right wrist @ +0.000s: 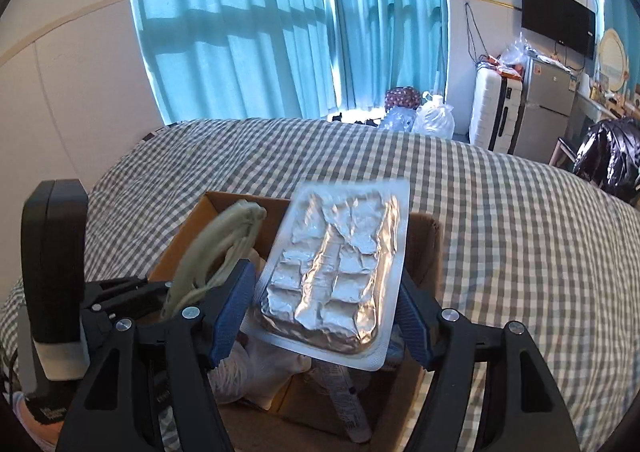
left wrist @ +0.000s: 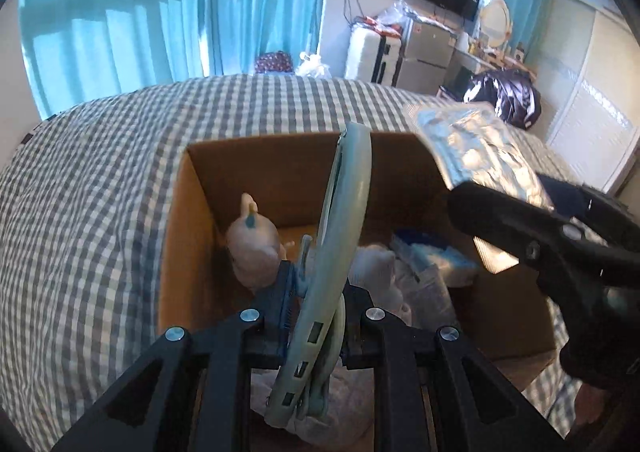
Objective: Organize objects
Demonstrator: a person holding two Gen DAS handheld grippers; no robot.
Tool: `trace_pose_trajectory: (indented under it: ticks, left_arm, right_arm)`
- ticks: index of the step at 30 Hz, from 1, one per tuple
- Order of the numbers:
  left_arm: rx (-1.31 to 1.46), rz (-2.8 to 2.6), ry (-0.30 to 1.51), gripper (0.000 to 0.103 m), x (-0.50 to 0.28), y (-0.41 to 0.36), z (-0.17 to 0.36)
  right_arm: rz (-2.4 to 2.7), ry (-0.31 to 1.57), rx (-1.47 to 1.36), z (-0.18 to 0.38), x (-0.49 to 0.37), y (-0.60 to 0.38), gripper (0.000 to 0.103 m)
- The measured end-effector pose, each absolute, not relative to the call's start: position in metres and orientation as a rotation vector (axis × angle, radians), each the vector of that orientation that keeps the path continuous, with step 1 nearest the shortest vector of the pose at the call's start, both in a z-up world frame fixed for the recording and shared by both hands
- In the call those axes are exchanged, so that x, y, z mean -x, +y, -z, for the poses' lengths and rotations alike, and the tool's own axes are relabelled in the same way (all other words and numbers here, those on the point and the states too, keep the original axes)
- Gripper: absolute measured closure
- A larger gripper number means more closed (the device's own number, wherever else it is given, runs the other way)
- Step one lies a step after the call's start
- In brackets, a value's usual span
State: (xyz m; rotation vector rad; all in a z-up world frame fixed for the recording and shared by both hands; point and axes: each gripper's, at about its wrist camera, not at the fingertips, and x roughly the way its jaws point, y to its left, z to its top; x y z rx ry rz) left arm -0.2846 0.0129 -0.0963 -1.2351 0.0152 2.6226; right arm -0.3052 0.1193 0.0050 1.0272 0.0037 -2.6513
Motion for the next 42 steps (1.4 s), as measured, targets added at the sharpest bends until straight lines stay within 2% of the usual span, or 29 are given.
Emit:
trace_pose_trajectory:
  ticks: [4, 5, 6, 8, 9, 17, 28, 30, 38, 42]
  left_arm:
    - [1.252, -2.616, 0.014, 0.08, 0.28, 0.015, 0.097]
    - [1.259, -2.613, 0.015, 0.072, 0.279, 0.015, 0.095]
    - [1.267, -2.614, 0.023, 0.052, 0.276, 0.016, 0.092]
    - [1.247, -2.643, 0.036, 0.029, 0.269, 0.018, 0.082]
    - [1.233, -2.655, 0.036, 0.027, 0.267, 0.018, 0.077]
    - [1.145, -2.712, -0.027, 0.015, 0.237, 0.015, 0.007]
    - [0.843, -2.84, 0.003, 0.0, 0.154, 0.01, -0.111]
    - [0.781, -2.861, 0.007, 0.0, 0.139, 0.006, -0.126]
    - [0.627, -2.934, 0.085, 0.0, 0.101, -0.003, -0.153]
    - [0.559, -2.978, 0.11, 0.0, 0.089, -0.011, -0.145]
  right_arm:
    - [2.666, 0.005, -1.02, -0.008, 0.302, 0.122, 0.033]
    - [2.672, 0.006, -1.018, -0.01, 0.299, 0.122, 0.031]
    - [2.678, 0.007, -1.012, -0.014, 0.296, 0.123, 0.03]
    - [2.695, 0.012, -0.992, -0.025, 0.29, 0.126, 0.03]
    - [2.702, 0.015, -0.986, -0.03, 0.287, 0.126, 0.028]
    - [2.788, 0.017, -0.87, -0.102, 0.24, 0.138, 0.02]
    - [2.89, 0.065, -0.575, -0.217, 0.128, 0.14, 0.005]
    - [2.905, 0.06, -0.54, -0.228, 0.112, 0.141, 0.0]
    - [2.986, 0.231, -0.426, -0.237, 0.066, 0.129, 0.0]
    - [2.999, 0.179, -0.403, -0.224, 0.057, 0.136, 0.0]
